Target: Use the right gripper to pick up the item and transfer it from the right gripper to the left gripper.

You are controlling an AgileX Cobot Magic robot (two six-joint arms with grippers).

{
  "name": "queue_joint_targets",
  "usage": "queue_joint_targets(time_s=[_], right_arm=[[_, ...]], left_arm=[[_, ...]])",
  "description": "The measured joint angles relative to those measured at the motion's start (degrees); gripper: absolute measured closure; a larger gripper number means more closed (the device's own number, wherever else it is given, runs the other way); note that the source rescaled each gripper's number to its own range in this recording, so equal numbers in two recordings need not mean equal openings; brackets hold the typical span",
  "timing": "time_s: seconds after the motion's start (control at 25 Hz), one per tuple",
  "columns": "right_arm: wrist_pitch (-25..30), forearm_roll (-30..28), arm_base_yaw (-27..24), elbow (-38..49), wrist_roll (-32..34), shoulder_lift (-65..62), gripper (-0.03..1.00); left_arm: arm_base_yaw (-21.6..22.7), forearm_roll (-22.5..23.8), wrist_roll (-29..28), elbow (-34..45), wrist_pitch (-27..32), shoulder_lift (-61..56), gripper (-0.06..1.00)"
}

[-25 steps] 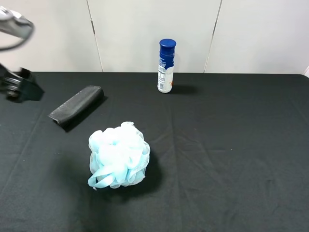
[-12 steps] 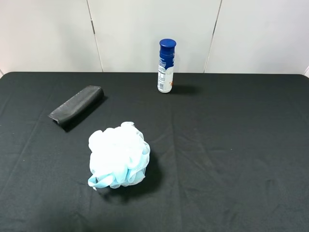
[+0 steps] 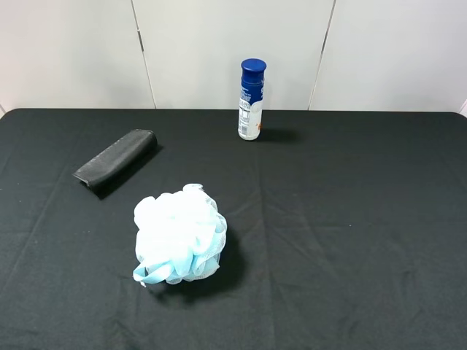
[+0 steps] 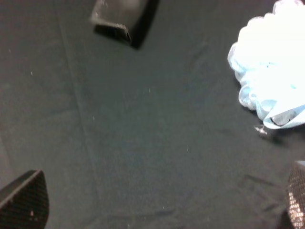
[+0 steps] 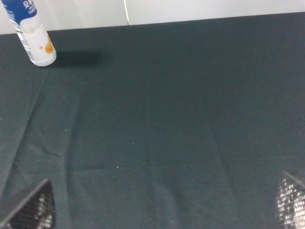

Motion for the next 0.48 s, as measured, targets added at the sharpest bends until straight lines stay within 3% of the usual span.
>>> queue_joint_targets(time_s=[0.16, 0.48], right_arm=[[0.01, 0.00, 0.00, 0.00, 0.00, 0.00, -0.03], [0.01, 0.16, 0.00, 0.00, 0.00, 0.00, -0.03]], left_arm=[[0.00, 0.11, 2.36, 2.00, -0.14, -6.54, -0.06], [0.00, 0.13, 3.24, 5.58, -5.07, -6.95, -0.06]])
